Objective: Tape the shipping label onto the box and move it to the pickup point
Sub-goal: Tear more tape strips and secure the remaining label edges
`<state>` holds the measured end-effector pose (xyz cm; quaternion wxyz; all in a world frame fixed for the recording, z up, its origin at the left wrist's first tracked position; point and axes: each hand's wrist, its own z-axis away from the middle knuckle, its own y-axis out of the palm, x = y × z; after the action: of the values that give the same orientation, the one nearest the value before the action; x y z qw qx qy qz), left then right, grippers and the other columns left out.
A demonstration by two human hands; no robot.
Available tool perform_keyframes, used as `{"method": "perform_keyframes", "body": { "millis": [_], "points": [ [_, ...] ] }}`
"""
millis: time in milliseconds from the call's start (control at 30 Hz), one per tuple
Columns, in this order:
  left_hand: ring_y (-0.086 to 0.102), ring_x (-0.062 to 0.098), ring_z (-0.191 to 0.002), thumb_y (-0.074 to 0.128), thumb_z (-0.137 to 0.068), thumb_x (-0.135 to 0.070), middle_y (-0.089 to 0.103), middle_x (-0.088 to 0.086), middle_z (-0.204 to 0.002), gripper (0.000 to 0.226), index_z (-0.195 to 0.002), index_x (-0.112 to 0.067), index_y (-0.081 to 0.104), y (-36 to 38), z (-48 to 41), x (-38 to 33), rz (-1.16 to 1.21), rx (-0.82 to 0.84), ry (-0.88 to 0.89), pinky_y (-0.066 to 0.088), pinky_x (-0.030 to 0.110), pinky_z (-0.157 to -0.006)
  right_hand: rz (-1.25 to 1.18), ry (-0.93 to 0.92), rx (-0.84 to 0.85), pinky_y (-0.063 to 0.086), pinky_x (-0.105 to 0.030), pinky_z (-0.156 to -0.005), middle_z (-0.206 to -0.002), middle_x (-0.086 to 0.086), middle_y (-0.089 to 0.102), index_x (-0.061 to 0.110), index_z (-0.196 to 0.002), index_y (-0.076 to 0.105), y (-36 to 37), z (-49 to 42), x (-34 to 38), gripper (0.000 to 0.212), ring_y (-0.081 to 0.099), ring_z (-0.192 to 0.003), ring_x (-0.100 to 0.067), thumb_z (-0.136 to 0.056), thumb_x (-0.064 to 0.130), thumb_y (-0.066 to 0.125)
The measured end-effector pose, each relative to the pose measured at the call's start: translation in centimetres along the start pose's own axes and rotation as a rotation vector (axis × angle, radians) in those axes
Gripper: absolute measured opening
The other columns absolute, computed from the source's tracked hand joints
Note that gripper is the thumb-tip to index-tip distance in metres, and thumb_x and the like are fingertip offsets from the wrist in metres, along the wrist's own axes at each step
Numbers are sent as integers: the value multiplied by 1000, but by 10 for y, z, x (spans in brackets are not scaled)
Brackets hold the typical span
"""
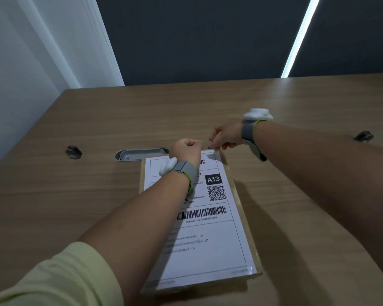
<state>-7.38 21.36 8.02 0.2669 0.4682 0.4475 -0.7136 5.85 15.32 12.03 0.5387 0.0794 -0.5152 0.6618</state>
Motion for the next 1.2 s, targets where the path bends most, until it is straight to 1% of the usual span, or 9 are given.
{"method": "perform_keyframes", "body": {
  "millis": [100,167,267,367,633,833,967,1067,1200],
  "points": [
    [58,9,-58,59,-78,-28,68,-11,-68,17,-66,-25,69,2,-10,6,-40,-52,-87,47,18,-54,100,47,68,34,-17,-46,-54,6,61,17,-73,55,-5,-22,5,19,48,-44,-3,-81,17,72],
    [62,17,-74,53,-70,-39,68,-15,-67,18,-61,-36,68,2,-12,9,-133,-94,-89,55,32,-71,123,75,87,33,-19,-46,-54,3,57,17,-66,55,-6,-27,7,24,45,-43,-7,-81,17,73],
    [51,24,-96,50,-71,-41,66,-12,-94,21,-56,-37,65,3,-13,11,-297,-152,-75,48,39,-84,194,84,113,34,-21,-49,-64,-1,59,17,-67,58,-7,-38,9,21,44,-50,-10,-78,20,76],
    [48,22,-100,50,-76,-41,64,-10,-101,22,-74,-39,72,4,-15,16,-438,-150,-57,42,37,-83,292,87,147,36,-22,-51,-71,-2,63,18,-68,63,-2,-46,12,17,48,-57,-12,-75,24,78],
    [51,25,-94,52,-78,-38,63,-7,-93,23,-70,-33,73,11,-18,27,-504,-180,51,38,34,-77,431,105,153,43,-23,-56,-76,-3,64,18,-67,64,2,-59,14,18,55,-73,-16,-76,26,78],
    [49,25,-97,55,-80,-39,62,-7,-101,19,-74,-37,73,13,-19,26,-544,-173,79,35,35,-79,519,124,144,44,-24,-58,-78,-5,64,12,-82,67,4,-61,17,18,55,-78,-19,-78,28,75],
    [45,25,-110,57,-81,-41,54,-5,-117,17,-93,-37,69,14,-19,29,-601,-153,96,32,37,-85,679,140,129,47,-27,-63,-105,-13,71,1,-111,67,9,-62,22,45,57,-80,-20,-81,34,69],
    [43,23,-118,71,-72,-46,49,-2,-126,53,-118,-30,51,14,-22,28,-502,-231,37,30,37,-92,772,150,140,43,-23,-48,-110,-11,69,3,-117,64,12,-59,28,44,55,-83,-20,-84,32,66],
    [43,21,-117,67,-77,-43,51,-5,-120,30,-103,-32,55,12,-23,33,-490,-193,91,26,34,-87,822,158,178,42,-22,-39,-108,-9,68,5,-121,61,15,-60,29,46,56,-85,-20,-86,35,64]
  ]
}}
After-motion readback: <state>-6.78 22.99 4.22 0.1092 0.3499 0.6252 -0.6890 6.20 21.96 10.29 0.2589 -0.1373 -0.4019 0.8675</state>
